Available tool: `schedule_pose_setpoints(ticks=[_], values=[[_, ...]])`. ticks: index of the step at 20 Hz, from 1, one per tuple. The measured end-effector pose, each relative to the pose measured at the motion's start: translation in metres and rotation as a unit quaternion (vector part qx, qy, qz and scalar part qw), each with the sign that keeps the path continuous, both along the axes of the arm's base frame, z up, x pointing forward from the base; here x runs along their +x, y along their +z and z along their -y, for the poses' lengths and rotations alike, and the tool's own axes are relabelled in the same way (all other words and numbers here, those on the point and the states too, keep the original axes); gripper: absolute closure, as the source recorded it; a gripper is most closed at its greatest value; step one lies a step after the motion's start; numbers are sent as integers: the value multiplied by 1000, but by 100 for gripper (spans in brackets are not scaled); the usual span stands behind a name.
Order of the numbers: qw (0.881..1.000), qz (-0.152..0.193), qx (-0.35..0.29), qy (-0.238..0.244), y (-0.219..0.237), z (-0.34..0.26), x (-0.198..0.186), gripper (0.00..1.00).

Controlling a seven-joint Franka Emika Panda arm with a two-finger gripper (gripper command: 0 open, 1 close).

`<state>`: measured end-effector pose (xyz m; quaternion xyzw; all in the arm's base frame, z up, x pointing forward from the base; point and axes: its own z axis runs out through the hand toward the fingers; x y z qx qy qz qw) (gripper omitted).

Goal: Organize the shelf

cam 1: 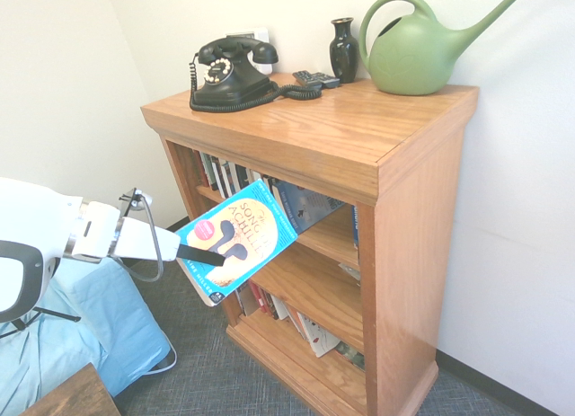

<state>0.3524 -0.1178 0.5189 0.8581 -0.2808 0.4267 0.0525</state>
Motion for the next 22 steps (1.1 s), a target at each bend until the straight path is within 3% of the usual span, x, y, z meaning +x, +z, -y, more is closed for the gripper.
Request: schedule_pose_setpoints(ticks=[15,22], values=[[999,-16,28,13,-62,-22,59,100],[999,-14,36,20,-63,-27,104,100]])
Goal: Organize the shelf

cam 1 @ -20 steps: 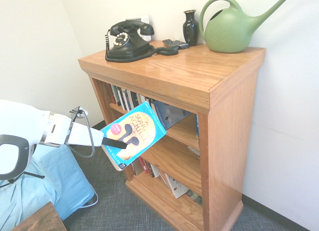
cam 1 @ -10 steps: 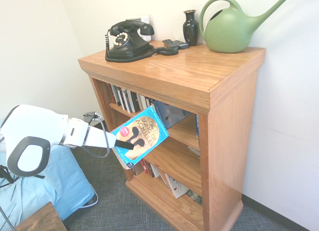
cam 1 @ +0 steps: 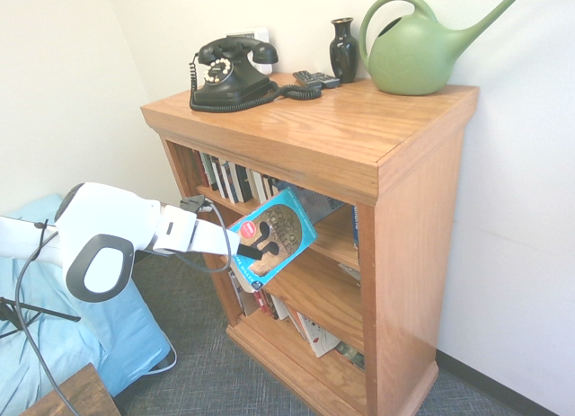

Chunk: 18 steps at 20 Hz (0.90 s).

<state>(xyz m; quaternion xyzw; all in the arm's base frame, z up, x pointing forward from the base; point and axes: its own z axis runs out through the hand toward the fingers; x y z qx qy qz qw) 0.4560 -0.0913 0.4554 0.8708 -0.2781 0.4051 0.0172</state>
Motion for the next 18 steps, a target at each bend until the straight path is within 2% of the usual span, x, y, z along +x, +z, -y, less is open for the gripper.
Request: schedule_pose_setpoints(ticks=[8,18], values=[[1000,-2,8,5,-7,-17,36,100],[1000,-12,15,-3,-19,-28,58,100]])
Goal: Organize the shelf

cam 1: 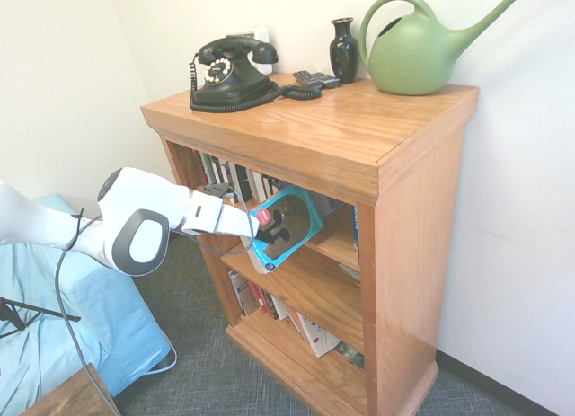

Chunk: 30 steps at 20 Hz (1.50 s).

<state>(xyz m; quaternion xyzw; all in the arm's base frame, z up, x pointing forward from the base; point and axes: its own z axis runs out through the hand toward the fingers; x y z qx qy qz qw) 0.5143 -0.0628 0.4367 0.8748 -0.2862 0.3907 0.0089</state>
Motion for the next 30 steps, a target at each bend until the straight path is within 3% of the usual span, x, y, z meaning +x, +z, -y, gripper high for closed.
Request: schedule_pose_setpoints(ticks=[14,26,30], values=[[1000,1,28,2,-5,0,38,100],[1000,4,30,0,-35,-19,116,100],[1000,8,30,-1,-35,-21,117,100]])
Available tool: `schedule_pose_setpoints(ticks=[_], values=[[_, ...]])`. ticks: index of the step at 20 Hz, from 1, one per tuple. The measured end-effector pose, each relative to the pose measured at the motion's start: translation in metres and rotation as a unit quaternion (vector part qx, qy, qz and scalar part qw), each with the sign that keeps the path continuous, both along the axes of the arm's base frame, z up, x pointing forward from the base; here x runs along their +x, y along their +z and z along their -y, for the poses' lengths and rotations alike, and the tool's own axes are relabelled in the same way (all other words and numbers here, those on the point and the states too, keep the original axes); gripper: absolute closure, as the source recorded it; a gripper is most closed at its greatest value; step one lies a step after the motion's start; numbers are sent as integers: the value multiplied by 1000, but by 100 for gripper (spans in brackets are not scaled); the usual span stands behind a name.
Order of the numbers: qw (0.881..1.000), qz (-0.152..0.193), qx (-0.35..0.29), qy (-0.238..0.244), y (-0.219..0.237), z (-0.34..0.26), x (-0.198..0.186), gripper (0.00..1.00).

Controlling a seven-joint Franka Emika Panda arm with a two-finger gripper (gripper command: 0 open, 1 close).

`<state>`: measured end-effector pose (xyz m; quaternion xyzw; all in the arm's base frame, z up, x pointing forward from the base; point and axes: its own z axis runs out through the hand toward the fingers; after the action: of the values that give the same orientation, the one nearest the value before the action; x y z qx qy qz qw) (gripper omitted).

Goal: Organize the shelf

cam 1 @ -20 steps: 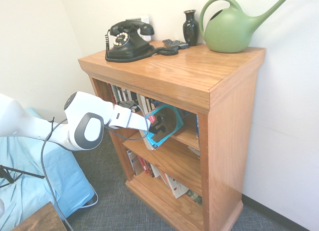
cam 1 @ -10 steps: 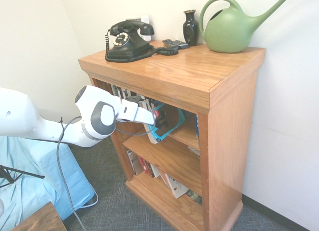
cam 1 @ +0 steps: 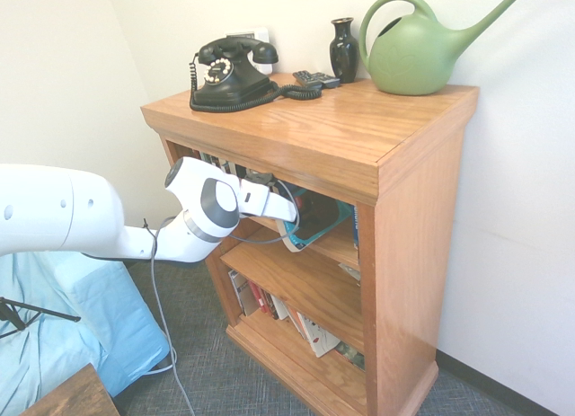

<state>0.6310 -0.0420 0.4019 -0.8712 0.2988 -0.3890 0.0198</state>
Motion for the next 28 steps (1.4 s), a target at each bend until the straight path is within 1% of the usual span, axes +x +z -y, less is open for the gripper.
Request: schedule_pose_setpoints(ticks=[4,9,13,15,16,20,28], values=[[1000,3,5,1,1,-3,-1,100],[1000,11,27,5,3,-8,-7,100],[998,36,59,12,22,-7,-24,100],[997,42,64,10,27,-6,-34,100],[997,43,64,9,27,-4,-39,0],[997,40,63,8,22,1,-48,0],[997,33,63,14,16,-6,-50,0]])
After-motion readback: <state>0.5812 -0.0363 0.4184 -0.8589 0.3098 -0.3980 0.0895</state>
